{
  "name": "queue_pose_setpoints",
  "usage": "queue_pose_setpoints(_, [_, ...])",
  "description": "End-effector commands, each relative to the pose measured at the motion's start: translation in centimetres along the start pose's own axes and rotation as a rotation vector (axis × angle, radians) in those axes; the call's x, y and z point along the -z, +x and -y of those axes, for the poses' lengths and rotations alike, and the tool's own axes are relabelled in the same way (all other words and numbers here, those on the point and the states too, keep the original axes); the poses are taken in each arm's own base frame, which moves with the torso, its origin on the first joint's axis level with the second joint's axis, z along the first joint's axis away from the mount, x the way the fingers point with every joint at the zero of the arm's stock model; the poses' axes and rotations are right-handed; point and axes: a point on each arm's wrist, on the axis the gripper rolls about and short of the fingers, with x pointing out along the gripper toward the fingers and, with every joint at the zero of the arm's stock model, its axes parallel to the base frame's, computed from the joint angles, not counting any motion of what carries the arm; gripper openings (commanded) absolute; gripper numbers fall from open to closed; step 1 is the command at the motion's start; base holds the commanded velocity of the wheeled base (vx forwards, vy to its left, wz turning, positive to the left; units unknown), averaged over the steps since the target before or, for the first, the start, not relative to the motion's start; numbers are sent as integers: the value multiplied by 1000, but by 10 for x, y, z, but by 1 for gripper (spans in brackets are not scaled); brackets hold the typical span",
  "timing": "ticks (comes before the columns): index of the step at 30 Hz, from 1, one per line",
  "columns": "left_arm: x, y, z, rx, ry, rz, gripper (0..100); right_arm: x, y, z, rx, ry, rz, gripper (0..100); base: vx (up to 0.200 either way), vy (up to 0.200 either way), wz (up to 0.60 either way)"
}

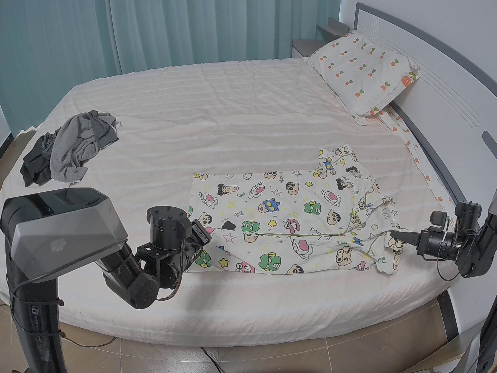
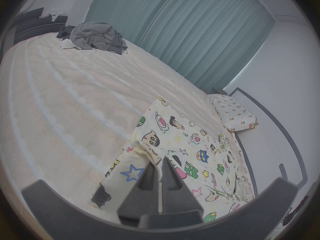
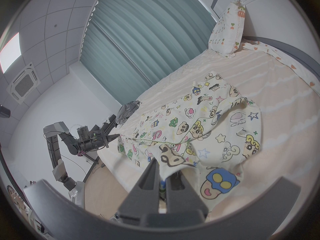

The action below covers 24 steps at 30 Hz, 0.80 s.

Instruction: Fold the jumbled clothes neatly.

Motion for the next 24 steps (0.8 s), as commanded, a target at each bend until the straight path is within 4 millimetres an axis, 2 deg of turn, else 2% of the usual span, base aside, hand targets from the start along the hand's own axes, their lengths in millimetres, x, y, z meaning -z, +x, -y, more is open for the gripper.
queue_pose_setpoints(1, [8,13,-7,-22,-2,-8,0,5,10,12,-7,11,-12,0,0,0,0])
queue_pose_setpoints(5, [7,14,-6,-17,-12,-5,0,1,12,13,-10,3,-5,0,0,0,0])
queue_pose_setpoints(7, [5,17,-3,-8,-19,4,0,-7,18,16,-20,14,12,0,0,0,0])
queue_pose_setpoints(16, [7,26,-2,-1,-23,12,0,-7,30,23,-37,42,9,0,0,0,0])
queue_pose_setpoints(17, [7,26,-1,0,-22,11,100,-6,31,26,-35,41,11,100,0,0,0])
queue_pose_setpoints(24, [4,25,-5,-10,-25,15,100,-3,29,28,-29,43,16,100,0,0,0])
